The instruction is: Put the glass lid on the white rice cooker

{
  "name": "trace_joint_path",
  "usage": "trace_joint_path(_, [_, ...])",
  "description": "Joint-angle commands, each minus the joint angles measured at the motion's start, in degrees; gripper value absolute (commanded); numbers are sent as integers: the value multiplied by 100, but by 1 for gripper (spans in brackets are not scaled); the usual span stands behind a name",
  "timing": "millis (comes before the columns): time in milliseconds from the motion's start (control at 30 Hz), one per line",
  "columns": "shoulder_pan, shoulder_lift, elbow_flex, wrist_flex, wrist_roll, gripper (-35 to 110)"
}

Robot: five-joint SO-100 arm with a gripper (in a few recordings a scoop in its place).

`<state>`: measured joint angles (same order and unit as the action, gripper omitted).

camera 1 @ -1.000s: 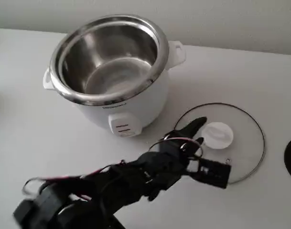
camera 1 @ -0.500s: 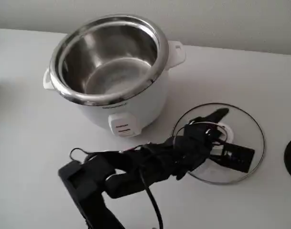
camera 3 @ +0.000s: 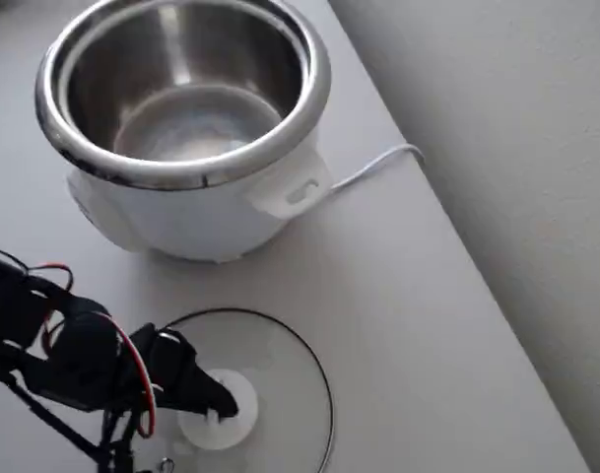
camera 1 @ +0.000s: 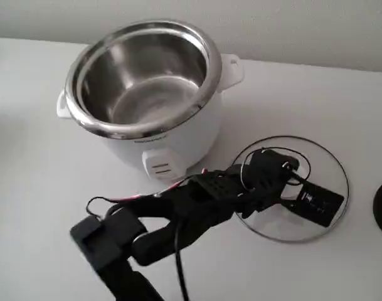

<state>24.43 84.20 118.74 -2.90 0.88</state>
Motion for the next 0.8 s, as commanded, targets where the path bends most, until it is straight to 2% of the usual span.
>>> trace_joint_path(0, [-26,976,-343,475,158,0])
trace_joint_path(433, [422,3331,-290,809,905,0])
trace_joint_path(767, [466,4342,-352,554,1099,0])
